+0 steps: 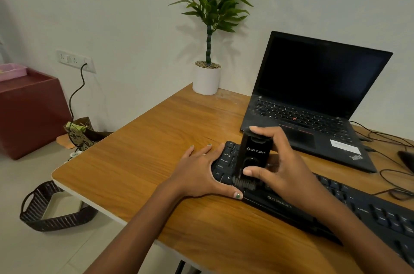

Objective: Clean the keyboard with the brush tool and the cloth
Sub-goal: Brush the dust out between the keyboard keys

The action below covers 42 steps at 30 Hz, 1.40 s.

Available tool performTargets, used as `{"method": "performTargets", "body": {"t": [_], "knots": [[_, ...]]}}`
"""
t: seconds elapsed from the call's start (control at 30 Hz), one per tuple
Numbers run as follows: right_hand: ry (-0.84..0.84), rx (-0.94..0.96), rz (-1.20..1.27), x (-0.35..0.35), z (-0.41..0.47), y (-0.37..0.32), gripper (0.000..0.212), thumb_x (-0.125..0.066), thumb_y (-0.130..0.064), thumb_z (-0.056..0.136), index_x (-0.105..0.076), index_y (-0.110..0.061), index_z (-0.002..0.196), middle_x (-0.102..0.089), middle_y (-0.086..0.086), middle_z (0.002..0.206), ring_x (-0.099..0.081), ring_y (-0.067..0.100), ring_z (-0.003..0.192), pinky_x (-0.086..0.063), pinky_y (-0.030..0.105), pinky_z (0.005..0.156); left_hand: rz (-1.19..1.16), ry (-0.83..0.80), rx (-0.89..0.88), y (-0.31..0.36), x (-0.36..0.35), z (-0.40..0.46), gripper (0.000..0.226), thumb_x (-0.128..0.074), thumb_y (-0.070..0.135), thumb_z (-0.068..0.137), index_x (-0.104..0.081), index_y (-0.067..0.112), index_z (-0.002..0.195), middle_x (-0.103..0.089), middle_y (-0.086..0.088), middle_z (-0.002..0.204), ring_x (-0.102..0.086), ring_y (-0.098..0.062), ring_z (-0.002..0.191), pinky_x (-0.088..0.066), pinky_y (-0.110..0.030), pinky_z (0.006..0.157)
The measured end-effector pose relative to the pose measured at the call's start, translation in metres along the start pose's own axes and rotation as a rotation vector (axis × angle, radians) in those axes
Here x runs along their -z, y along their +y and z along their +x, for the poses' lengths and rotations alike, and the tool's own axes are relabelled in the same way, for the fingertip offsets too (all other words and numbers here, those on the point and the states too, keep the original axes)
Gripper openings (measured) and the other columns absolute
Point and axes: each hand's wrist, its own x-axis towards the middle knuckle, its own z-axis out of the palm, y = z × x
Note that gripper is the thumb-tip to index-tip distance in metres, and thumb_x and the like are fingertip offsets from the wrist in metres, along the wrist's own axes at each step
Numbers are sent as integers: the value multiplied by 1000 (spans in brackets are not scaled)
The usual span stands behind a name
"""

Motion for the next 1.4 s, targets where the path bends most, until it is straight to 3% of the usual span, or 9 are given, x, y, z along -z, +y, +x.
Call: {"method": "performTargets", "body": {"t": [0.23, 0.37, 0.53, 0.67, 0.8, 1.0, 1.2, 1.3, 1.4], "knots": [[54, 58, 22, -22, 7, -3, 66, -73, -14, 77, -33, -45, 119, -51, -22, 110, -58, -5, 96, -54, 18, 74, -22, 17, -35, -3, -3, 2, 125, -42, 96, 47, -16, 36, 153, -20, 12, 160, -6, -5, 147, 3, -42, 121], [108, 31, -179, -13, 16, 4, 67, -72, -21, 78, -30, -43, 125, -49, -21, 108, -58, 5, 95, -53, 23, 76, -9, 16, -7, -2, -1, 0, 131, -42, 95, 46, -2, 33, 154, -17, 5, 161, -5, -5, 147, 7, -37, 120], [42, -36, 131, -16, 11, 1, 66, -73, -13, 76, -33, -49, 115, -52, -19, 108, -60, -4, 93, -55, 19, 66, -26, 9, -17, -1, -2, 1, 130, -41, 96, 45, -4, 35, 155, -18, 8, 161, -5, -5, 148, 6, -40, 121], [38, -52, -150, -4, 19, 6, 67, -72, -19, 78, -30, -43, 125, -50, -18, 106, -61, 8, 92, -57, 31, 73, -11, 5, 1, 2, 2, -2, 133, -42, 94, 45, 0, 32, 154, -16, 5, 161, -5, -6, 148, 8, -36, 119], [157, 15, -145, -20, 18, 5, 67, -72, -19, 78, -30, -41, 125, -49, -22, 107, -57, 2, 96, -53, 20, 74, -17, 9, -9, 3, 1, -2, 131, -45, 94, 47, -1, 32, 154, -17, 6, 161, -5, -6, 148, 7, -37, 120], [24, -85, -8, 4, 12, 7, 65, -74, -18, 75, -31, -46, 116, -51, -19, 106, -62, 0, 91, -55, 21, 68, -14, 10, 4, 0, -1, -1, 133, -38, 96, 43, 0, 33, 154, -17, 2, 161, -5, -5, 148, 8, -37, 120], [128, -57, 10, -2, 1, 5, 67, -74, -16, 74, -32, -47, 114, -49, -23, 104, -56, -11, 95, -52, 13, 66, -9, 12, 1, 1, 0, 0, 134, -38, 95, 43, 0, 33, 155, -17, 3, 161, -5, -5, 148, 9, -35, 119], [44, -117, 67, 6, -3, 5, 66, -75, -16, 73, -33, -50, 112, -51, -20, 105, -64, 4, 89, -58, 26, 66, -3, 8, 2, 1, 0, 0, 134, -44, 95, 44, 0, 32, 154, -17, 2, 161, -5, -6, 148, 8, -35, 120], [110, -107, -109, 9, 4, 7, 69, -73, -19, 76, -28, -50, 117, -51, -21, 100, -61, 4, 86, -56, 22, 64, -2, 8, 7, 0, 0, 0, 134, -44, 95, 44, 0, 33, 154, -17, 2, 161, -6, -6, 148, 8, -35, 120]]}}
